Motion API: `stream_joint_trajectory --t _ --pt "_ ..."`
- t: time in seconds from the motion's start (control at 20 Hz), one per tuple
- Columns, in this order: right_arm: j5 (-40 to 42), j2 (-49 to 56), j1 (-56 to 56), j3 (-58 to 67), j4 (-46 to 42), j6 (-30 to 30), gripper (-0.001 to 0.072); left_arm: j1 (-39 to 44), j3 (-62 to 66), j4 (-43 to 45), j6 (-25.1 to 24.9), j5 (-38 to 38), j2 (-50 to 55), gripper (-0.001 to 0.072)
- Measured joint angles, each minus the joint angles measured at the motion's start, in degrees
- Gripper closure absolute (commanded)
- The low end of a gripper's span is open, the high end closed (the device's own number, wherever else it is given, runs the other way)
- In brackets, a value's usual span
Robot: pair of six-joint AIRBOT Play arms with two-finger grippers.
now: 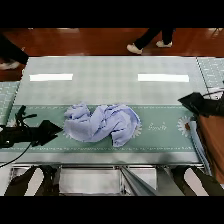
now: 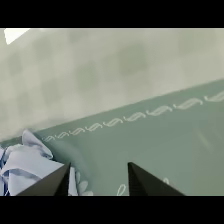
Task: Fold the shirts.
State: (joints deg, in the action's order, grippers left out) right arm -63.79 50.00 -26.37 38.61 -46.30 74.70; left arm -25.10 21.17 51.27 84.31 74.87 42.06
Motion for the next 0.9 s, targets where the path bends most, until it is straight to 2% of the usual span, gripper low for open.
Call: stream_joint_trajectory --t 0.15,0.35,0.5,0.75,0.85,0.9 --pt "-0.4 -3.4 -3.8 -7.6 3.5 -3.0 0.0304 -2.0 -3.6 -1.6 -1.3 -1.2 1.6 0.0199" --pt "-0.4 -4.9 -5.4 -11.4 6.4 -5.0 0.0304 -0.8 -5.7 -3.8 -1.4 -7.0 5.0 0.0199" --pt "-0.4 -5.2 -5.8 -12.3 7.2 -5.6 0.0304 3.2 -6.3 -7.5 -2.0 -13.2 8.9 0.0199" --pt "-1.2 -5.4 -5.9 -12.7 7.6 -5.9 0.0304 12.3 -6.1 -18.3 -6.3 -25.0 15.6 0.0216" --pt "-1.9 -5.4 -6.0 -12.7 7.7 -6.0 0.0304 14.4 -5.5 -19.8 -8.2 -28.8 17.6 0.0598" --pt "-2.4 -5.4 -5.6 -12.8 7.5 -6.0 0.0304 14.9 -5.2 -19.8 -9.2 -30.3 18.2 0.0682"
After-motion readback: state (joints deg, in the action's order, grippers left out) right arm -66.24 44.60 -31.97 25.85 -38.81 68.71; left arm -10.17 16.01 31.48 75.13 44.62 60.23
